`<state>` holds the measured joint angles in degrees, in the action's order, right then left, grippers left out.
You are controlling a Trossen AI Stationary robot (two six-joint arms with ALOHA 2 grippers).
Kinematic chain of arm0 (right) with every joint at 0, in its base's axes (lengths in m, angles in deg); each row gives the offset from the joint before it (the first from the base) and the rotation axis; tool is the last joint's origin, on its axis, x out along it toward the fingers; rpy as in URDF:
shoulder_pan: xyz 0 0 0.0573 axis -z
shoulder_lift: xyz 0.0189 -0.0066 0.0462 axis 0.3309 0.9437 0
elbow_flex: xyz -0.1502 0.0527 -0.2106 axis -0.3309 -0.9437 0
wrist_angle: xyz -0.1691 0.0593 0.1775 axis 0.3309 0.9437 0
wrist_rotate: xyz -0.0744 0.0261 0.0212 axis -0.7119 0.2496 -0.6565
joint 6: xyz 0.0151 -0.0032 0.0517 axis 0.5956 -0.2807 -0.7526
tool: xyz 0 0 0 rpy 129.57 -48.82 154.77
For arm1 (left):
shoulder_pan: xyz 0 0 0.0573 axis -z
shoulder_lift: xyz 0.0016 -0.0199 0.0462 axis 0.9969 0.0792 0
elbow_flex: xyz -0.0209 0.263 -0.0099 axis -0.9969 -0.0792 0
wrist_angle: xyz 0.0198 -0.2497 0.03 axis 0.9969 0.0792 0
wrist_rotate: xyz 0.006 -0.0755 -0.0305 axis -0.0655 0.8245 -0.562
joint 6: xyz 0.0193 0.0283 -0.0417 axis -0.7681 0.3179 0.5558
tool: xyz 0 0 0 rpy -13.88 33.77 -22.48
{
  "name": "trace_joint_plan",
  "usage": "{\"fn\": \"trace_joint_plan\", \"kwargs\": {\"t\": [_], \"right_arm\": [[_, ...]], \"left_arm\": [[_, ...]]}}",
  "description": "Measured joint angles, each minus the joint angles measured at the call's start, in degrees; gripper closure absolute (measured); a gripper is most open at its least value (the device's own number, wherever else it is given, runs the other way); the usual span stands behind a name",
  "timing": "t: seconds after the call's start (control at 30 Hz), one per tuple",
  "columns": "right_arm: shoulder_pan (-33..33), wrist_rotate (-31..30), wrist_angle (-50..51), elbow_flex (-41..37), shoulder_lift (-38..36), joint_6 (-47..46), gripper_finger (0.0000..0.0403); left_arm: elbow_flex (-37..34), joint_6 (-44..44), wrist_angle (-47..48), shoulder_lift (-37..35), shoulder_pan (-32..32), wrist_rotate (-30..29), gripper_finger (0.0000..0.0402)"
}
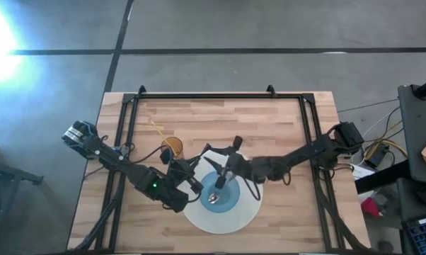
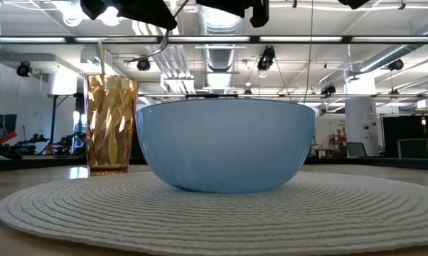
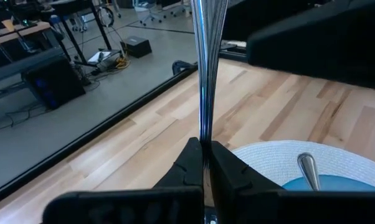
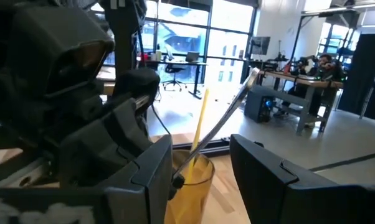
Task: Pick & Place Utensil
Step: Put the silver fork into the blue bowl on the white mat
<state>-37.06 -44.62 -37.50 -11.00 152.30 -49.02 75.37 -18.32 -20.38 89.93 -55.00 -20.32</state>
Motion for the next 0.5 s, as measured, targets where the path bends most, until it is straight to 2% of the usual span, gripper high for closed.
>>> {"fn": "trace_joint_plan", "kwargs": {"t": [0.3,0.5], "right_arm": [[1.12,0.24,0.03,1.94,-0.1,-1.39,0.0256],[1.35,0.17,0.05,3.05,-0.13,-1.42,0.0281]], "left_arm": [[0.0,-0.91,-0.09,0.0,0.0,0.02,0.0397],[0.0,-0.9,-0.1,0.0,0.0,0.02,0.0394]]}}
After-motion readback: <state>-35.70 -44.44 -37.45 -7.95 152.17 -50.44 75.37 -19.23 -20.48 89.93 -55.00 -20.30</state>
